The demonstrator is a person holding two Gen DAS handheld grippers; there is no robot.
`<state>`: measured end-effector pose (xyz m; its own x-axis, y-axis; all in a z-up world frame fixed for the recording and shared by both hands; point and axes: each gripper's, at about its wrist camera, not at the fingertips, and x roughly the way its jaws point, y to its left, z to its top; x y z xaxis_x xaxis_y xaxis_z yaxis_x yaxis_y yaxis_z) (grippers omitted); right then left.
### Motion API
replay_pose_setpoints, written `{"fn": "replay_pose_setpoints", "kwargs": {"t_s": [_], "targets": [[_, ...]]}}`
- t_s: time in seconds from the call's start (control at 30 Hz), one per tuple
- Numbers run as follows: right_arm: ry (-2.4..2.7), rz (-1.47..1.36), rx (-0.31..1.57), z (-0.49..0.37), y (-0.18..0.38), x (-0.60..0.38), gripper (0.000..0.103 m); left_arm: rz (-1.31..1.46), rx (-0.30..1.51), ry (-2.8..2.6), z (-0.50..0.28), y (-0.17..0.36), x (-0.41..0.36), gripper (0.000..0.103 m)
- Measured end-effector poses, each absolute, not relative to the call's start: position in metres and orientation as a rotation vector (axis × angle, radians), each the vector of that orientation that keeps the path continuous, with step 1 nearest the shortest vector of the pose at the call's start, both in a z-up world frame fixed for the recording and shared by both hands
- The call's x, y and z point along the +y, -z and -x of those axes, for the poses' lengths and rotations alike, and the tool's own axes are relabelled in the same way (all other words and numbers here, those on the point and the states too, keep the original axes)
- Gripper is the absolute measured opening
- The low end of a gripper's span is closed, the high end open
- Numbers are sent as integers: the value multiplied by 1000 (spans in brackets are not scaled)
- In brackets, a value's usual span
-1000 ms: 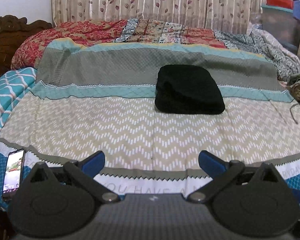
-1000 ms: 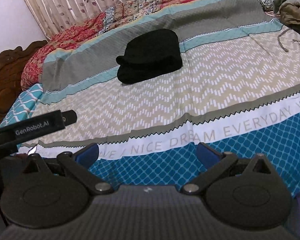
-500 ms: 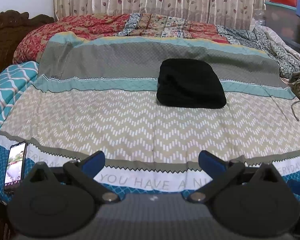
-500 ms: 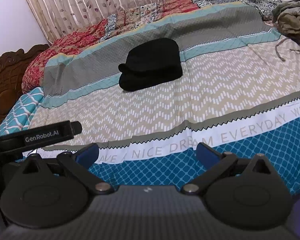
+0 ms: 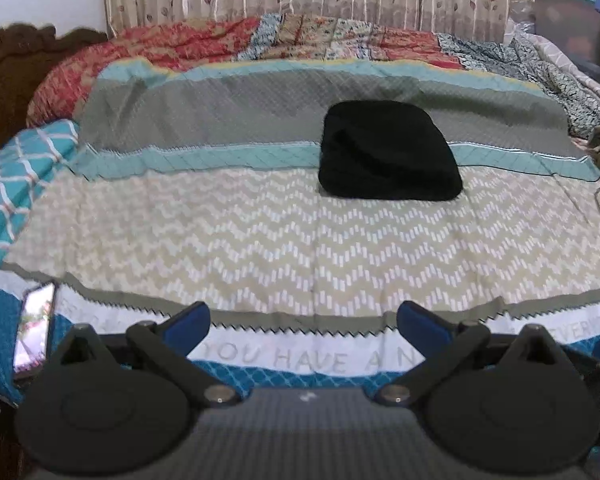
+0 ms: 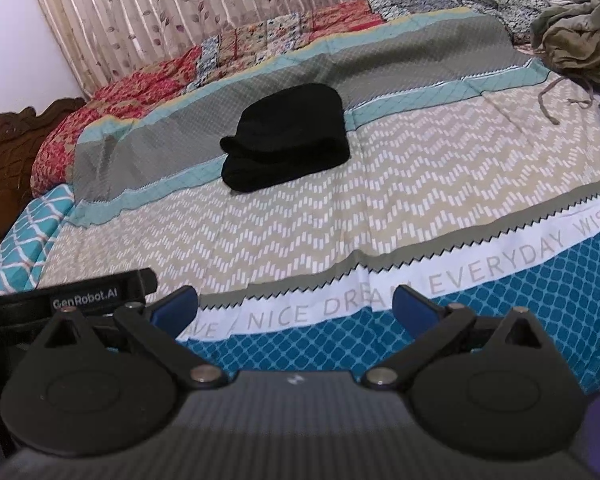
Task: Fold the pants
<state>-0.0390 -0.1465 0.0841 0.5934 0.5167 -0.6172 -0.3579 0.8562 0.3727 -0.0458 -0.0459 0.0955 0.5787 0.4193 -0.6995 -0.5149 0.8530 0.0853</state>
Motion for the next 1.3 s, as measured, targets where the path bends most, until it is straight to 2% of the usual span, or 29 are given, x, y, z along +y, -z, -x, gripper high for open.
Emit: {"fn": "replay_pose_setpoints", "kwargs": {"t_s": [0.53,1.3], "targets": [[-501,-249,795,24,-78,-155,103,2,764,-553,38,-95,-51,103],[-502,-262,800,24,-76,-157,103,23,822,-544,40,-90,-45,103]]}}
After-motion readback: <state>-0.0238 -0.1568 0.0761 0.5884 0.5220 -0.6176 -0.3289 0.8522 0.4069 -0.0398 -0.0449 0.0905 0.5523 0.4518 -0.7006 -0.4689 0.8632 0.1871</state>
